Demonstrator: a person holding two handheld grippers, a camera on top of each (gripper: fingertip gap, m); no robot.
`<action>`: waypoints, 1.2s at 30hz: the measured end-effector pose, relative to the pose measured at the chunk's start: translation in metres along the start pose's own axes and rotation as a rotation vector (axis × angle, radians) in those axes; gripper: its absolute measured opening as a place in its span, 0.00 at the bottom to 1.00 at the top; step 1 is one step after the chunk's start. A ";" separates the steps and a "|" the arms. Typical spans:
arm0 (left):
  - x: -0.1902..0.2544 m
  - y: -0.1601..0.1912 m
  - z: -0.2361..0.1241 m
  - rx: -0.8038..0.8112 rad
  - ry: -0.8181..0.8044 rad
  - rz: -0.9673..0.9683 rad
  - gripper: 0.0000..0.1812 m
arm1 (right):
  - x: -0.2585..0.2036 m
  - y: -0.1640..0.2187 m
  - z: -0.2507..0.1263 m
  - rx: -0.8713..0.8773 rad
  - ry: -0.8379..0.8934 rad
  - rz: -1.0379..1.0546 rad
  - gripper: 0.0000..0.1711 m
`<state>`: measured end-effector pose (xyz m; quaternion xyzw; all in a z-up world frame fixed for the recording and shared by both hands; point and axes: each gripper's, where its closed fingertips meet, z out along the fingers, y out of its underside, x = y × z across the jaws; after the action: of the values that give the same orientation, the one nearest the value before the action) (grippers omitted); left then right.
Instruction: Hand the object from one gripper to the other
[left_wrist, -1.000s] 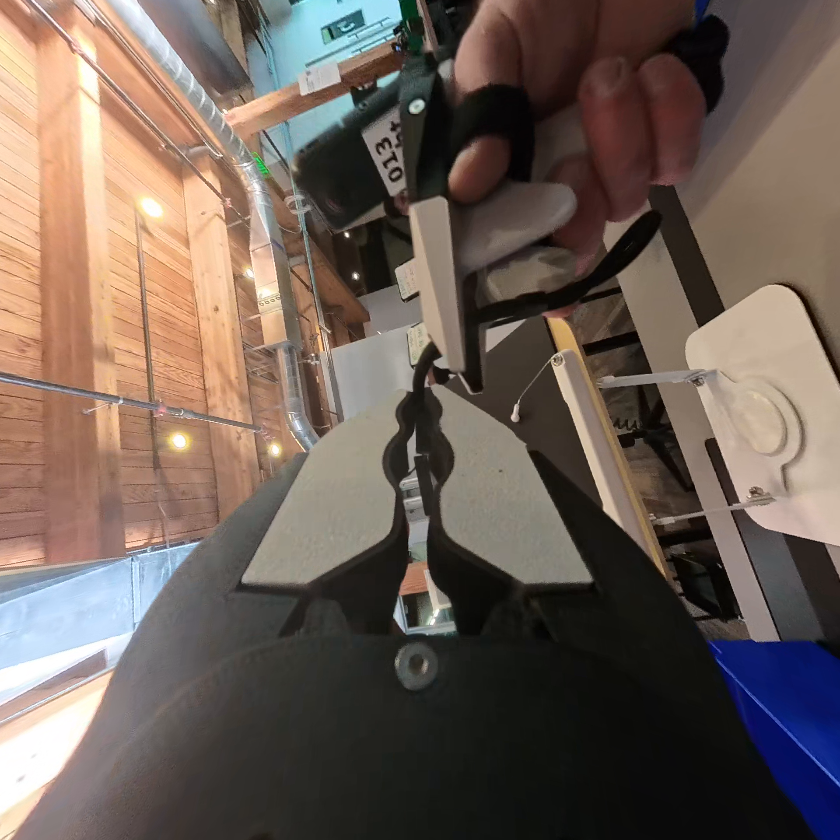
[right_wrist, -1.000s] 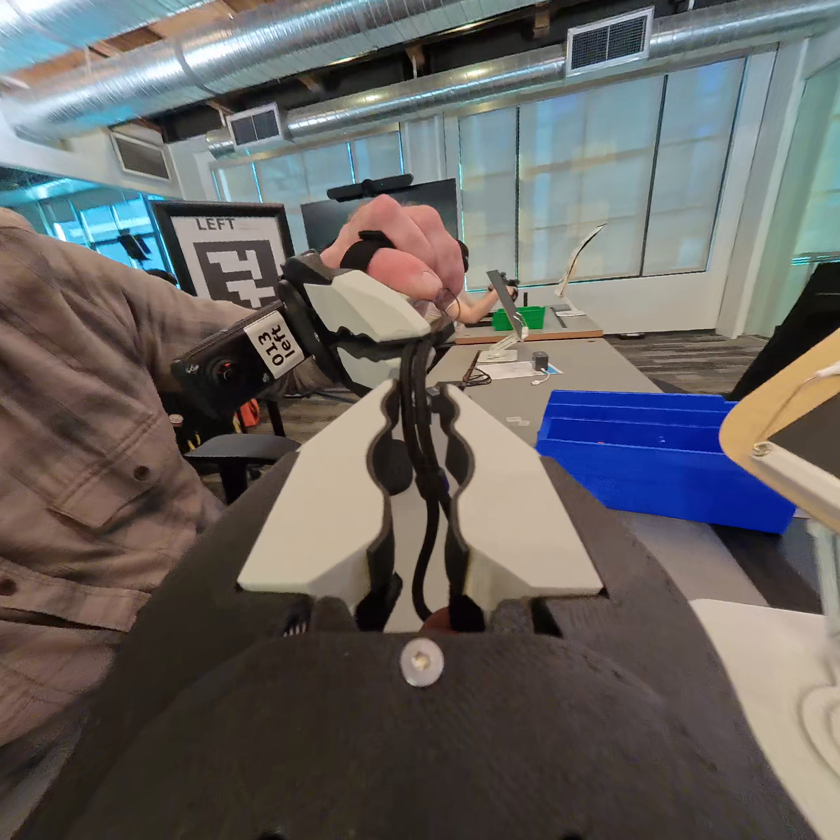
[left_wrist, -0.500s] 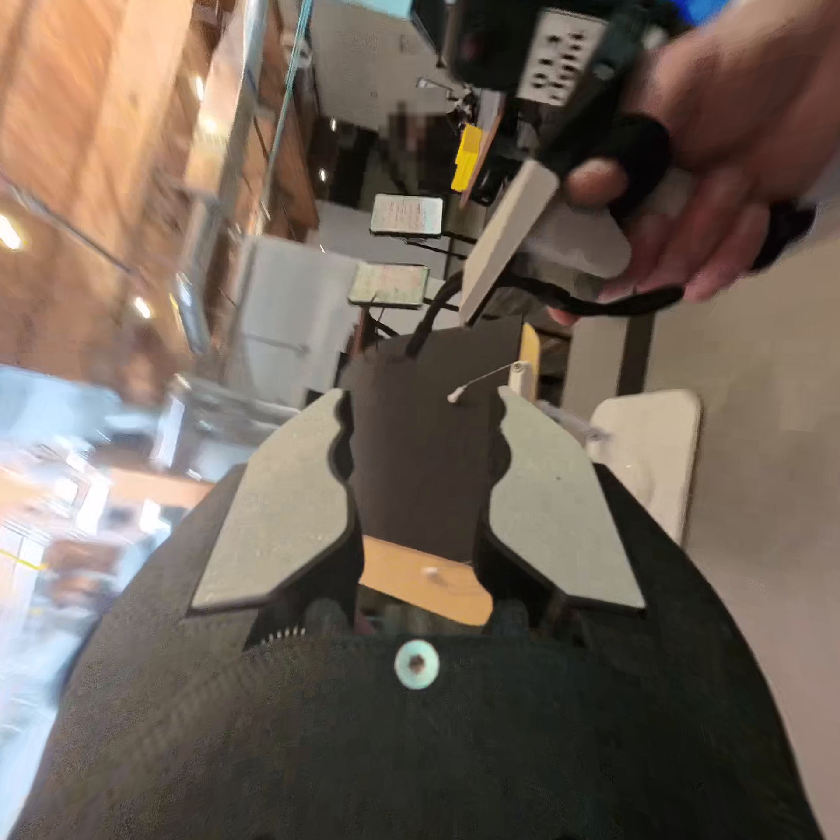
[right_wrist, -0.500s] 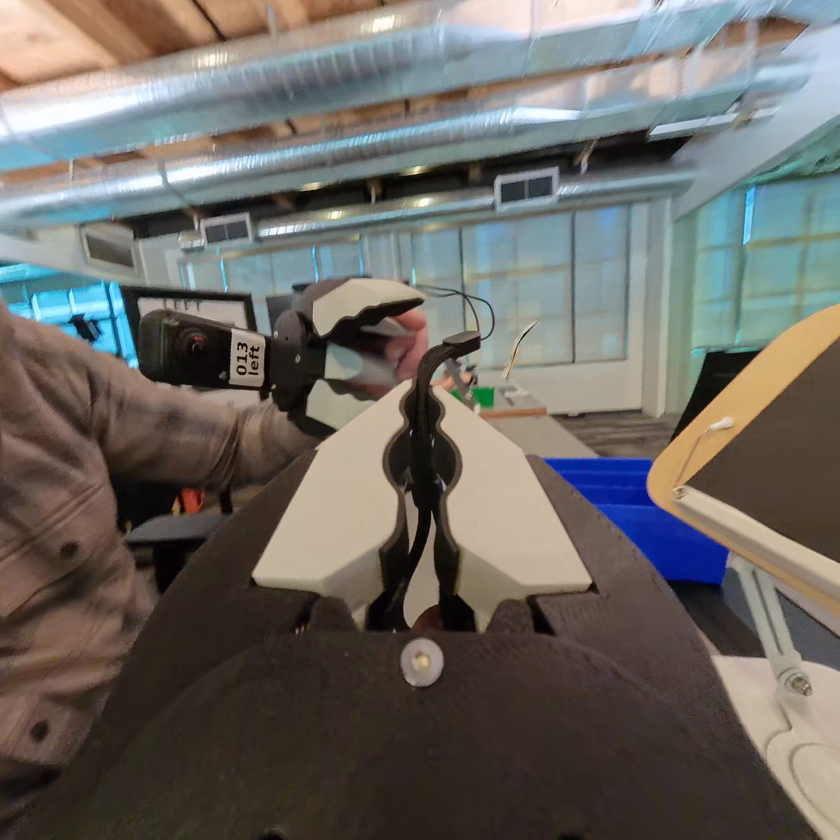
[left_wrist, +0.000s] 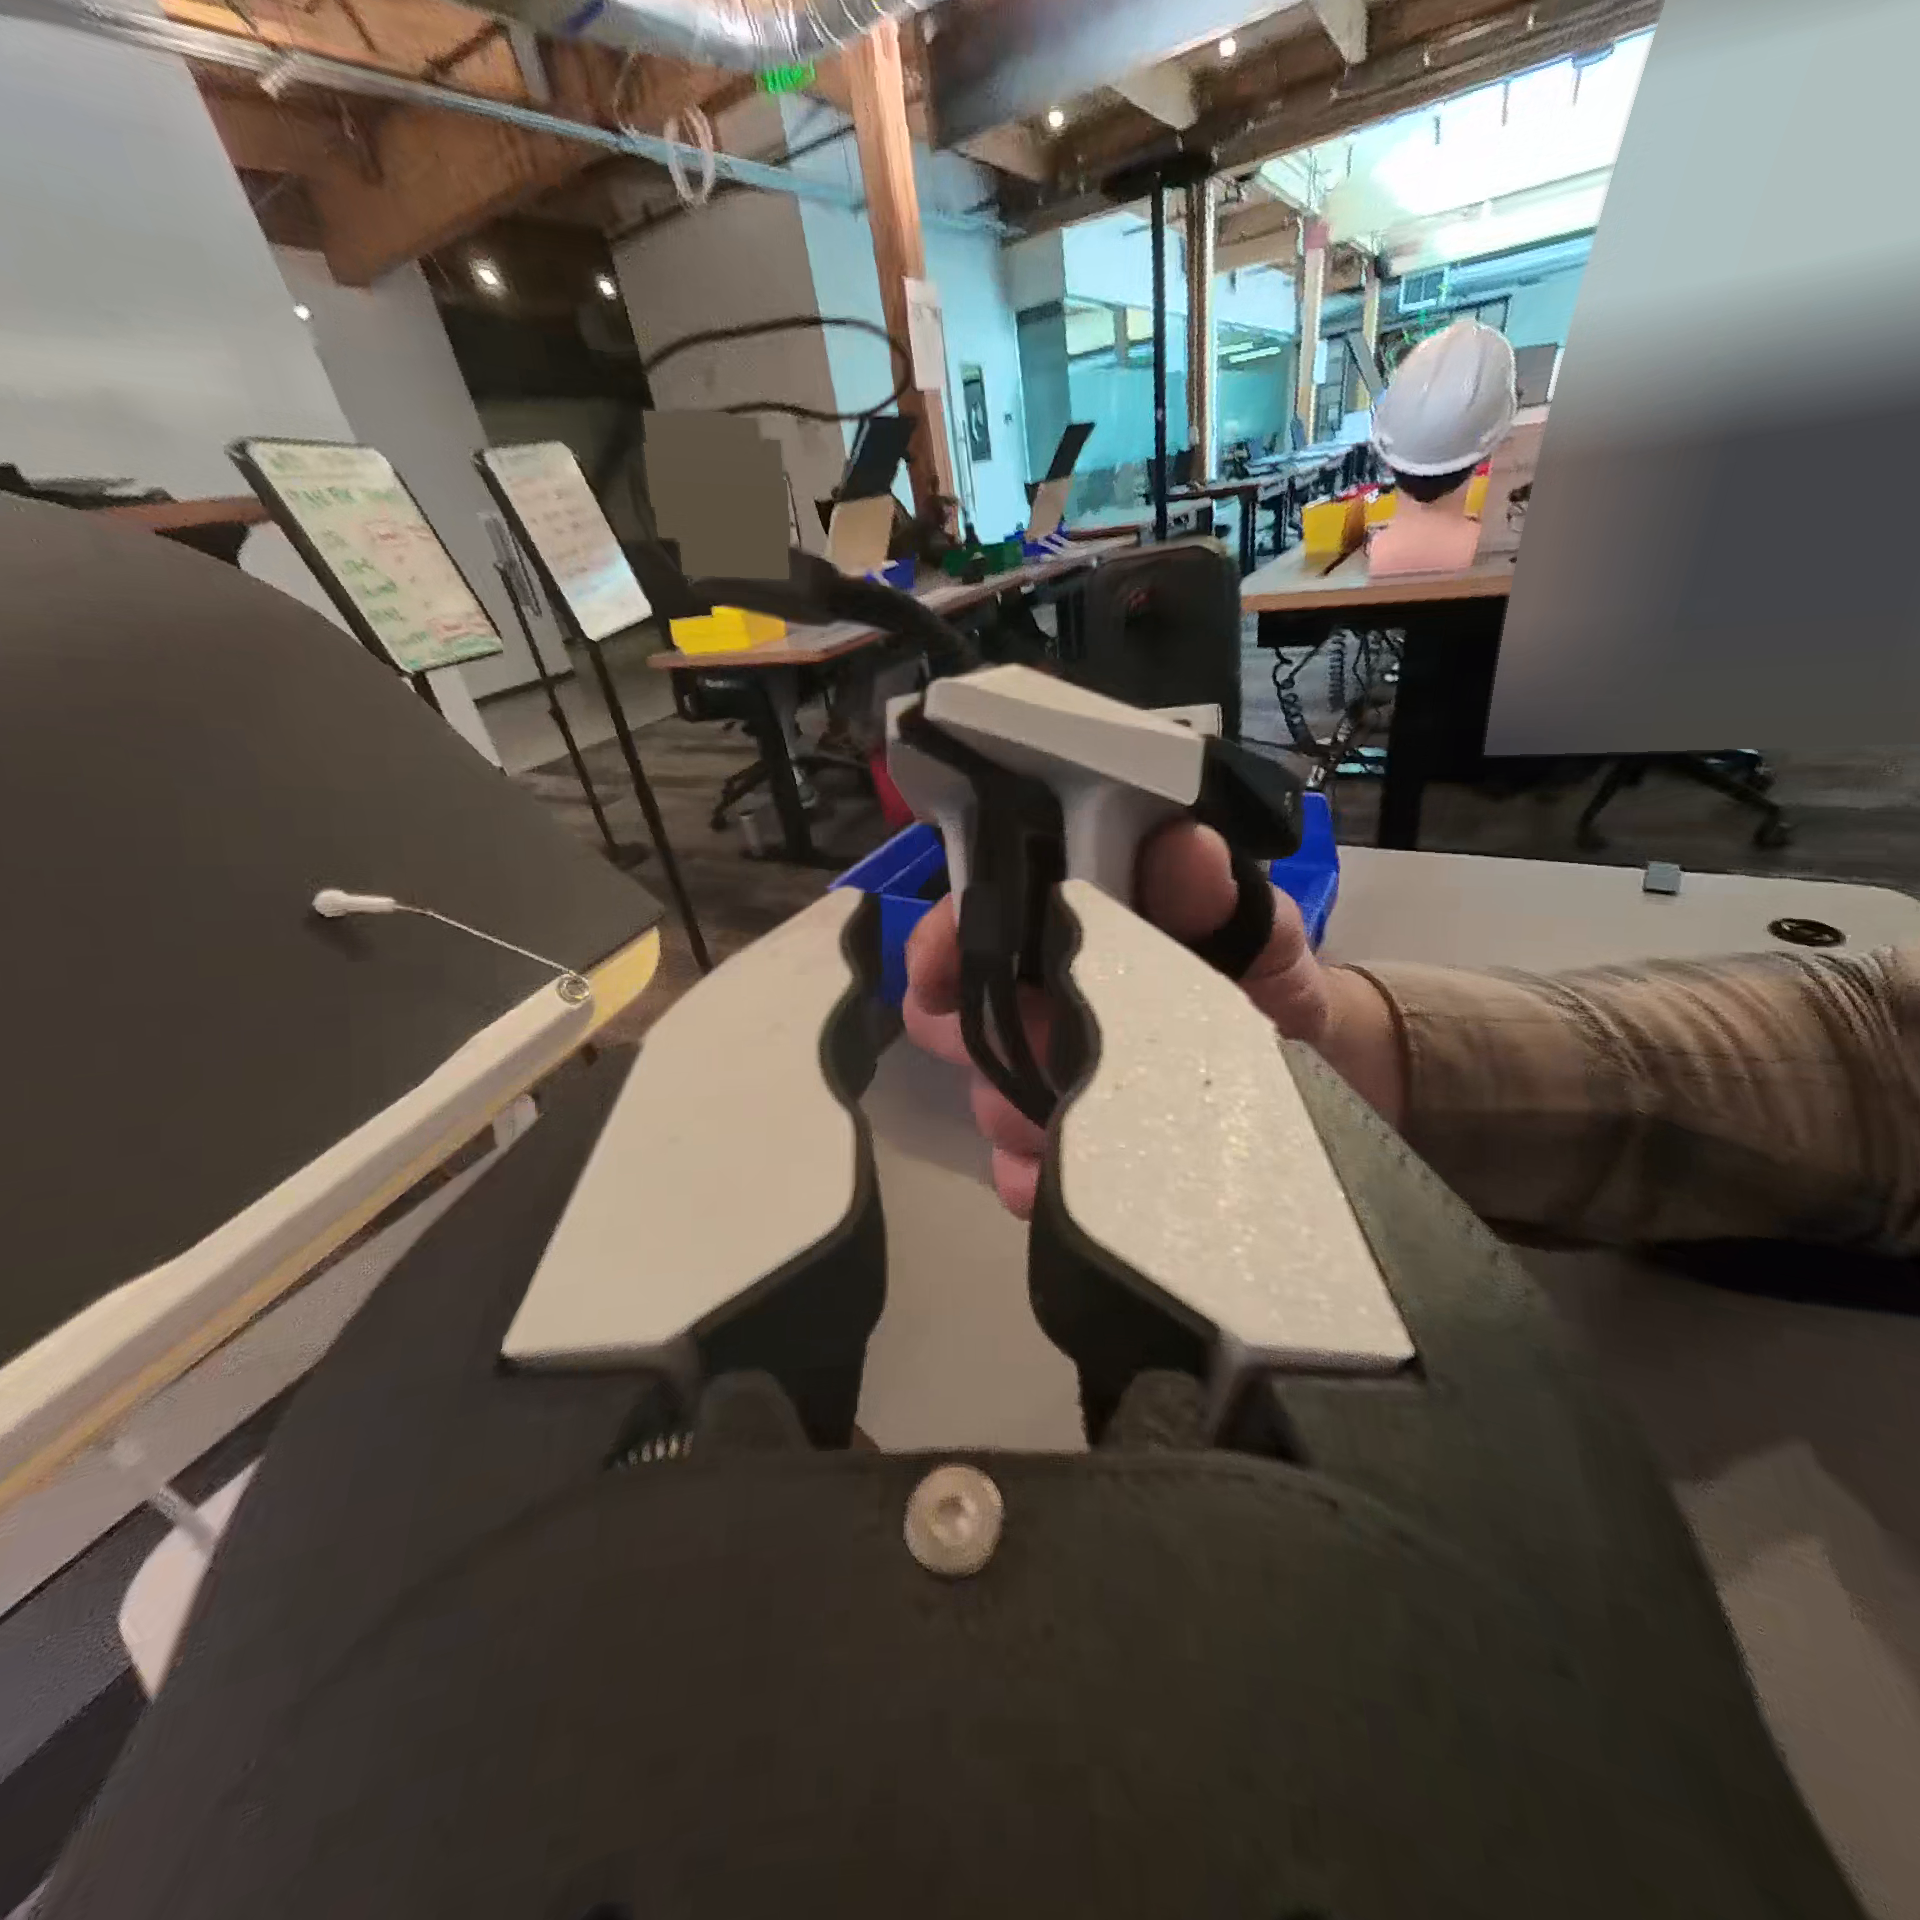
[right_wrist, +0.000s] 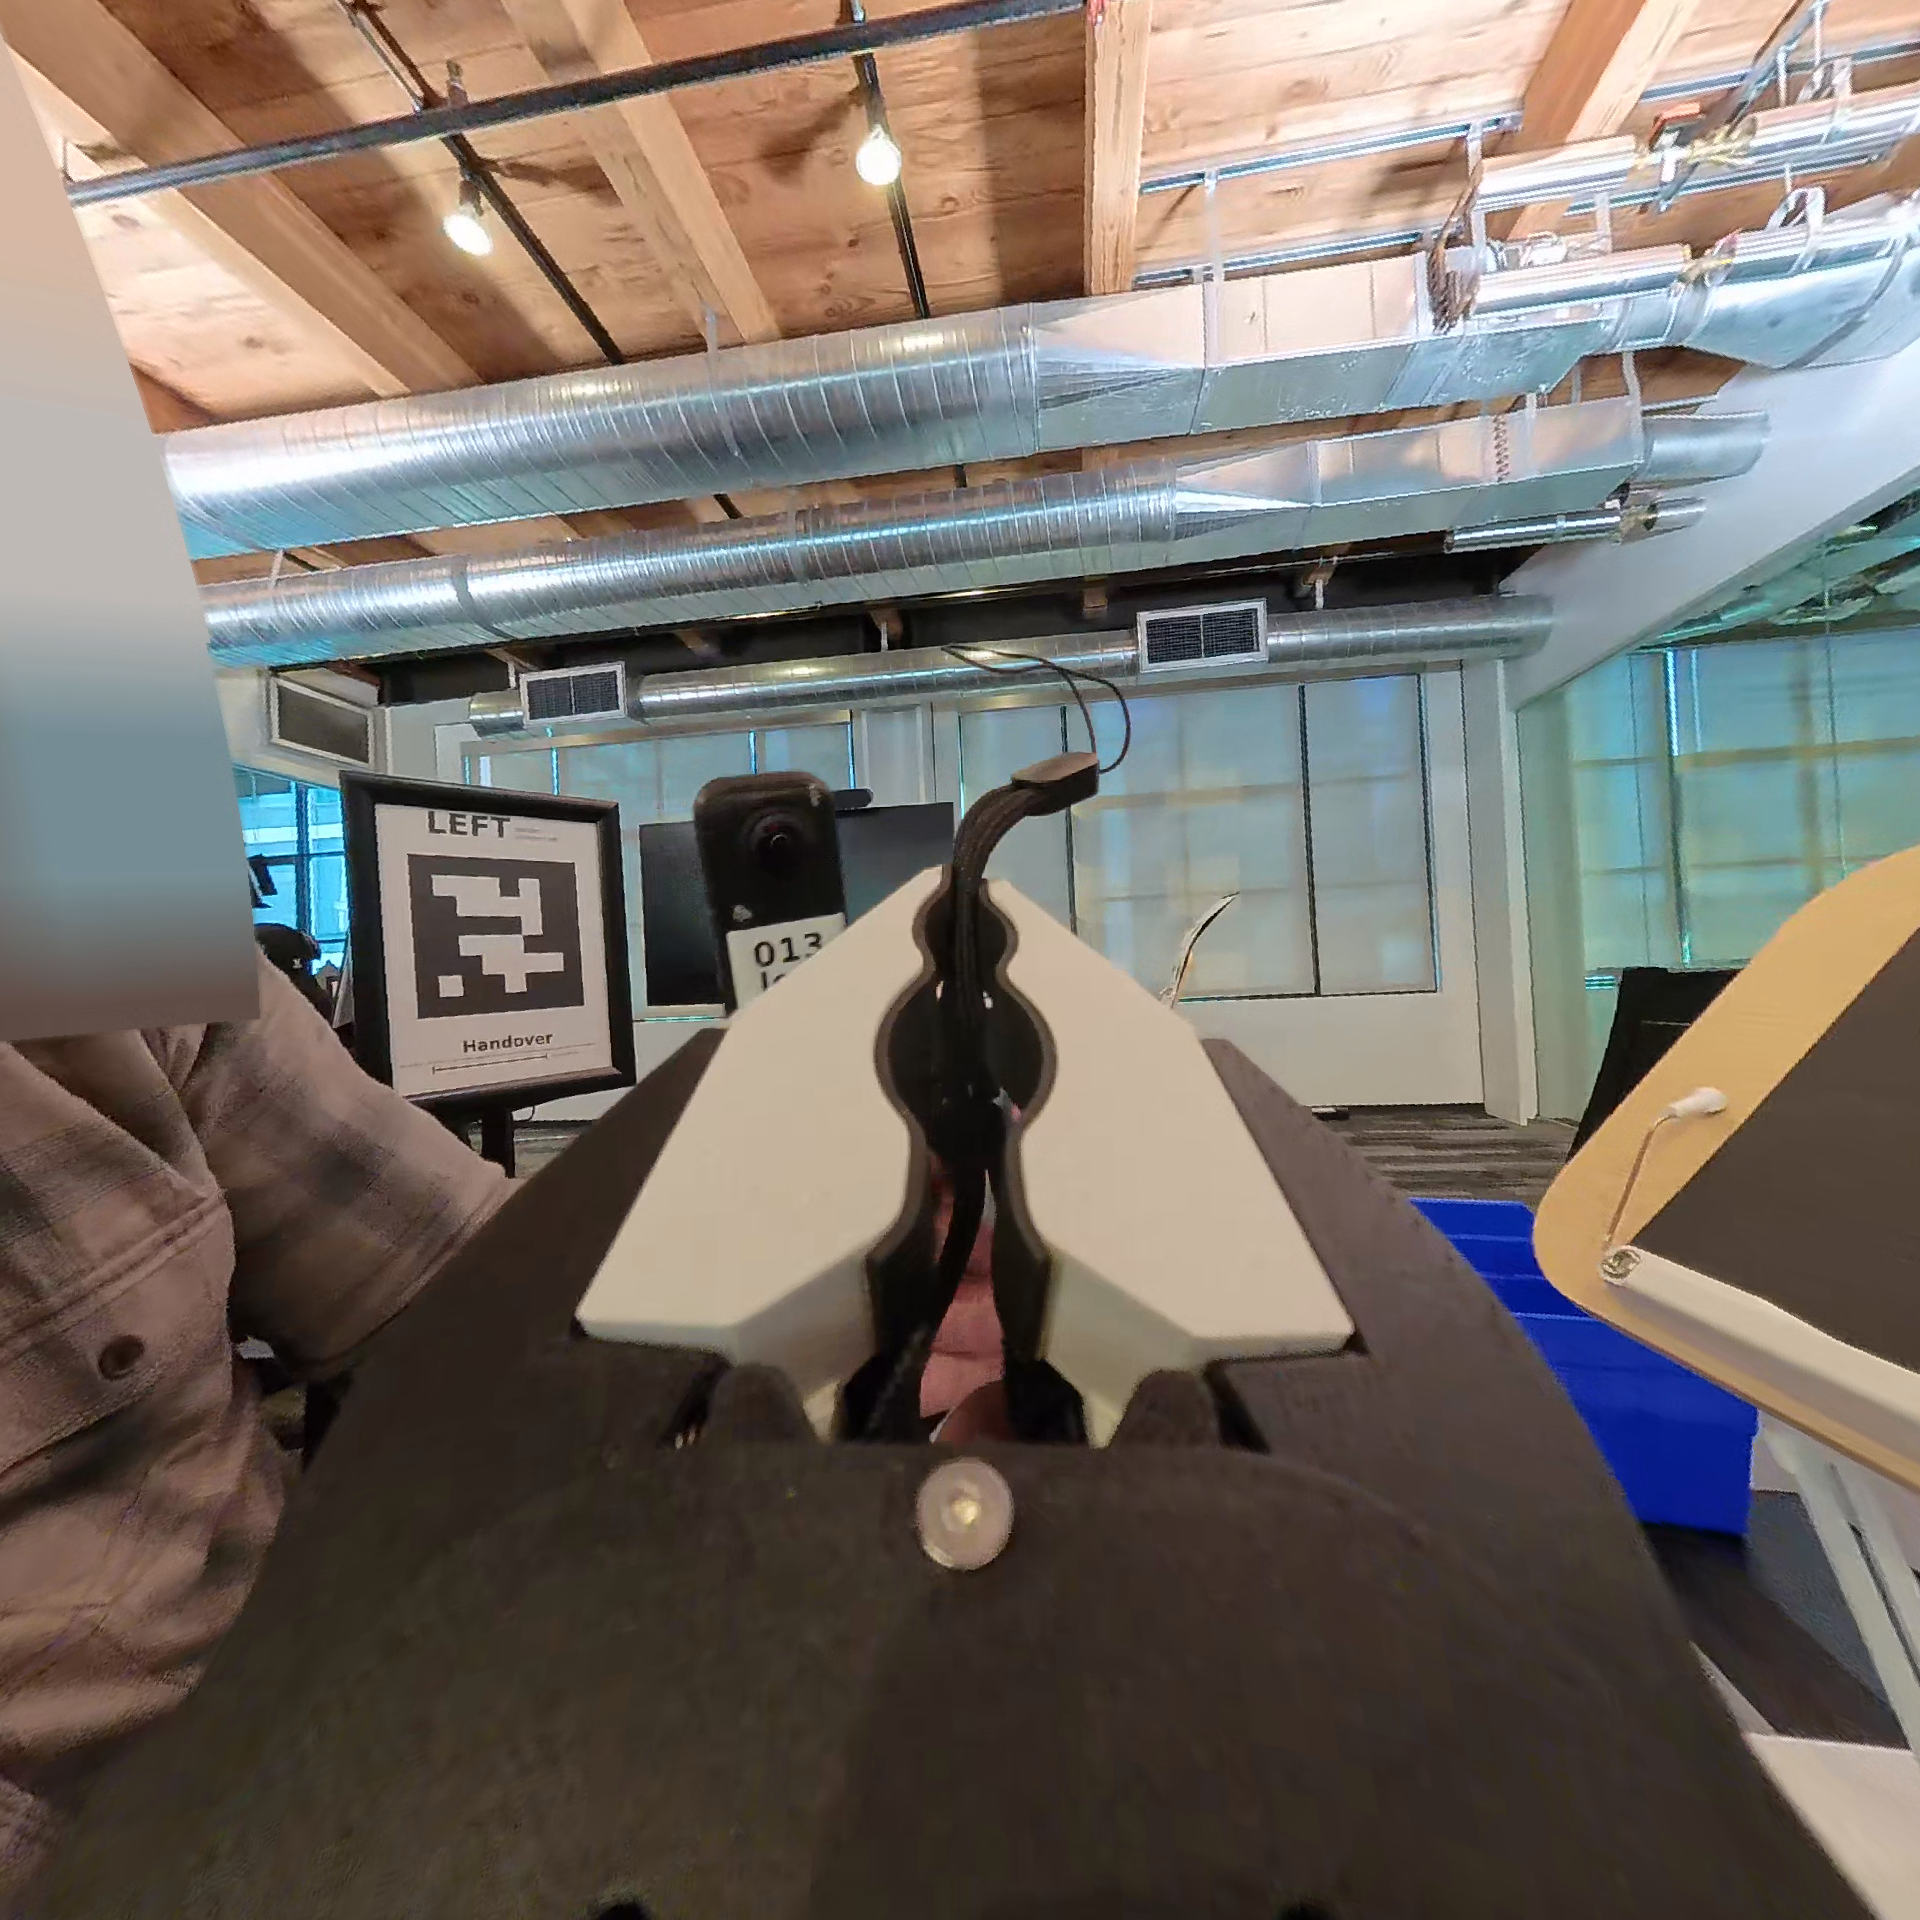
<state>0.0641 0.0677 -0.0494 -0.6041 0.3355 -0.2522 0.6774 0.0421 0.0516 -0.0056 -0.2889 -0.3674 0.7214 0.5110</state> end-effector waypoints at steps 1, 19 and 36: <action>-0.001 0.000 0.002 -0.001 0.007 -0.001 0.13 | 0.000 0.001 0.000 -0.002 0.000 -0.003 0.00; 0.004 -0.004 -0.002 0.018 0.087 -0.019 0.06 | 0.000 -0.002 0.005 -0.016 0.054 -0.090 0.00; -0.047 -0.009 -0.032 -0.253 -0.177 0.612 0.06 | 0.018 0.016 -0.005 -0.395 0.145 -0.385 0.17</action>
<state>0.0104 0.0808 -0.0349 -0.5743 0.4697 0.0598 0.6679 0.0320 0.0666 -0.0220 -0.3587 -0.5115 0.5028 0.5974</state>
